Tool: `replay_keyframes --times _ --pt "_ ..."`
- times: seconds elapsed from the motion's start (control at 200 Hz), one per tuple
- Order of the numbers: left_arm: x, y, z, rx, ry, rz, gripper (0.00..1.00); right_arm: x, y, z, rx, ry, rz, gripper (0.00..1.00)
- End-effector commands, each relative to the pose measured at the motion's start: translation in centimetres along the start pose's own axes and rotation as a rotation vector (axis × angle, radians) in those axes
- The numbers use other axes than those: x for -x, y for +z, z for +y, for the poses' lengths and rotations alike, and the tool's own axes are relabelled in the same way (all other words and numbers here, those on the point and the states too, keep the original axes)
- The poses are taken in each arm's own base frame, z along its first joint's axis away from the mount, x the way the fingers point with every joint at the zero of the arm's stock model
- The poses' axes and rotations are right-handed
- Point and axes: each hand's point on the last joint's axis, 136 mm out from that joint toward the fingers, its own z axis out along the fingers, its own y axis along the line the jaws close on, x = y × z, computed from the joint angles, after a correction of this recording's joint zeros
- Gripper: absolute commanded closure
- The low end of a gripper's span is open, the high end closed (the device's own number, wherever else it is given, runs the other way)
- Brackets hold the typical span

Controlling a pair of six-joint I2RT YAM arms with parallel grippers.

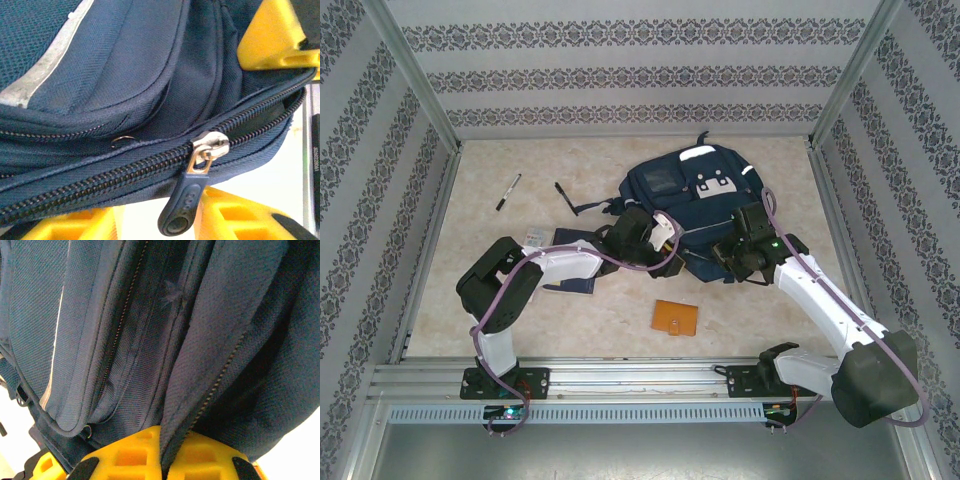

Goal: Pack the student bag

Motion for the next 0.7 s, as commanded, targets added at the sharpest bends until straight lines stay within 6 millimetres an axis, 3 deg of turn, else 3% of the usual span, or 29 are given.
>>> replay_keyframes --times 0.0,0.035,0.11,0.275,0.475,0.57,0.695 --pt "2.8 -0.7 -1.7 -0.065 0.103 -0.036 0.73 0.2 -1.0 1.6 0.047 -0.064 -0.020 1.00" --pt "2.9 -0.8 -1.6 -0.073 0.089 -0.036 0.78 0.3 -0.9 1.3 0.035 -0.076 -0.028 1.00" --pt "3.2 -1.3 -1.3 -0.099 0.049 -0.055 1.00 0.9 -0.8 0.8 0.005 -0.101 -0.056 1.00" --pt "2.9 -2.8 -0.7 -0.106 0.064 -0.094 1.00 2.3 -0.6 -0.3 -0.051 -0.141 -0.098 1.00" --pt "2.2 -4.9 1.9 -0.003 0.078 -0.113 1.00 3.4 -0.6 -1.0 -0.080 -0.173 -0.120 1.00" --pt "2.0 -5.7 4.9 0.084 0.028 -0.097 1.00 3.8 -0.5 -1.2 -0.083 -0.180 -0.123 1.00" --pt "1.0 -6.5 11.8 0.252 -0.139 -0.046 1.00 3.6 -0.2 -1.0 -0.080 -0.201 -0.104 1.00"
